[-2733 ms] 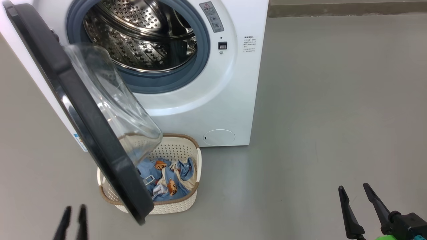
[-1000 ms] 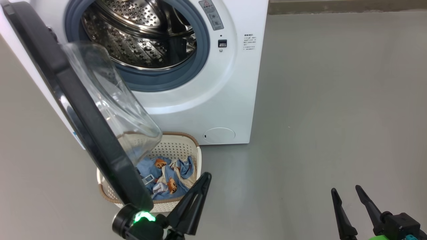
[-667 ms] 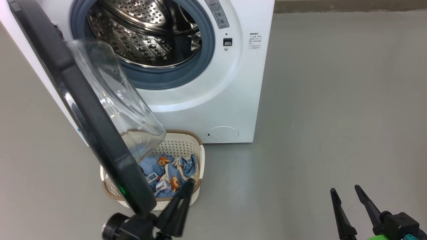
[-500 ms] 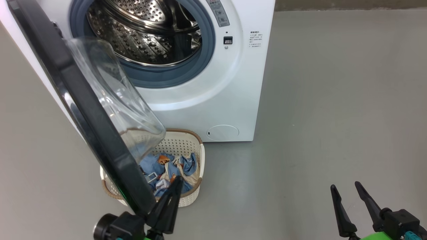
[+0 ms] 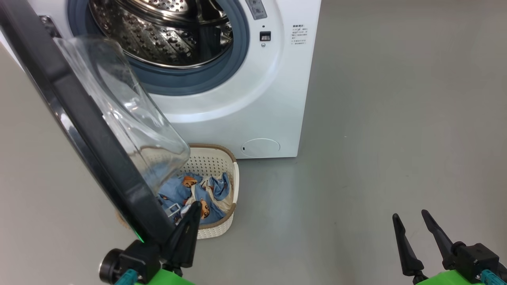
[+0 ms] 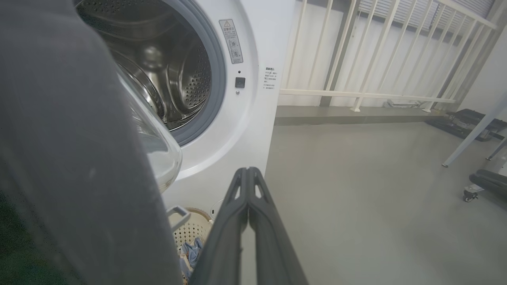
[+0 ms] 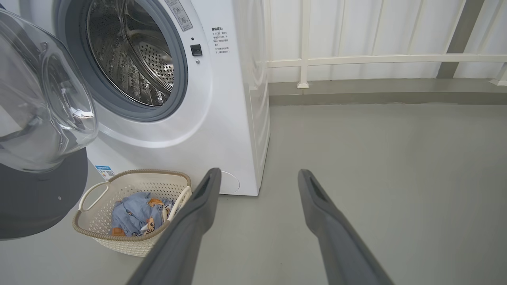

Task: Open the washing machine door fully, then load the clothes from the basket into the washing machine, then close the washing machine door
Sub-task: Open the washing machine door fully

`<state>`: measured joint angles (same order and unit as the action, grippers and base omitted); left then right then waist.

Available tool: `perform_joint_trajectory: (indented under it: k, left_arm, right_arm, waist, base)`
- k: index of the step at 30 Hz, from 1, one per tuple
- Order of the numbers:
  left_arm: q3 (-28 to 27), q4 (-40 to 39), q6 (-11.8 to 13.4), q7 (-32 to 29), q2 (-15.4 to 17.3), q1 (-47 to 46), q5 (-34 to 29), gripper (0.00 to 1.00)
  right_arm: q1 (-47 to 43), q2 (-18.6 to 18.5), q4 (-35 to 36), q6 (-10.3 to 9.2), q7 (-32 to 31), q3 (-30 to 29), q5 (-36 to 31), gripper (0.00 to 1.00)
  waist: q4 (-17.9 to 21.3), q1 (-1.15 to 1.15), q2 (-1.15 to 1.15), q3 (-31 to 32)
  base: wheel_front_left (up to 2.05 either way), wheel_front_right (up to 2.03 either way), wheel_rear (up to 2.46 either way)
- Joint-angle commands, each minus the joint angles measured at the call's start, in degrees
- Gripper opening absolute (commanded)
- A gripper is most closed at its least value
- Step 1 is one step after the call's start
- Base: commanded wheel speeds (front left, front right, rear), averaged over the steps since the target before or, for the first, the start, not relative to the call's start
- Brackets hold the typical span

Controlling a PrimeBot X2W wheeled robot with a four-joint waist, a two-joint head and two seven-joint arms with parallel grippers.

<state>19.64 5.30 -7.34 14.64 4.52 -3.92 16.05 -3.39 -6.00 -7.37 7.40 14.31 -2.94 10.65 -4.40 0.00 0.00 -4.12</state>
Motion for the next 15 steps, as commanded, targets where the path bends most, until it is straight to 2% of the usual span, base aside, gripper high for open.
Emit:
perform_joint_trajectory:
  k: [1,15]
  left_arm:
    - [-2.23,-0.96,-0.14,0.36,0.21,-2.33,0.34,0.0]
    - [-8.65,3.31,0.1,0.36,-1.25,-2.11,-0.6,0.0]
  right_arm:
    - [1.87,-0.76,1.29,0.09,0.69,1.12,-0.06,1.0]
    - [1.96,-0.12,0.62,0.09,0.69,1.06,-0.15,1.0]
  waist:
    - [-0.04,0.0,0.0,-0.12]
    - [-2.63,0.0,0.0,0.03]
  base:
    - [0.0,0.0,0.0]
    - [0.0,0.0,0.0]
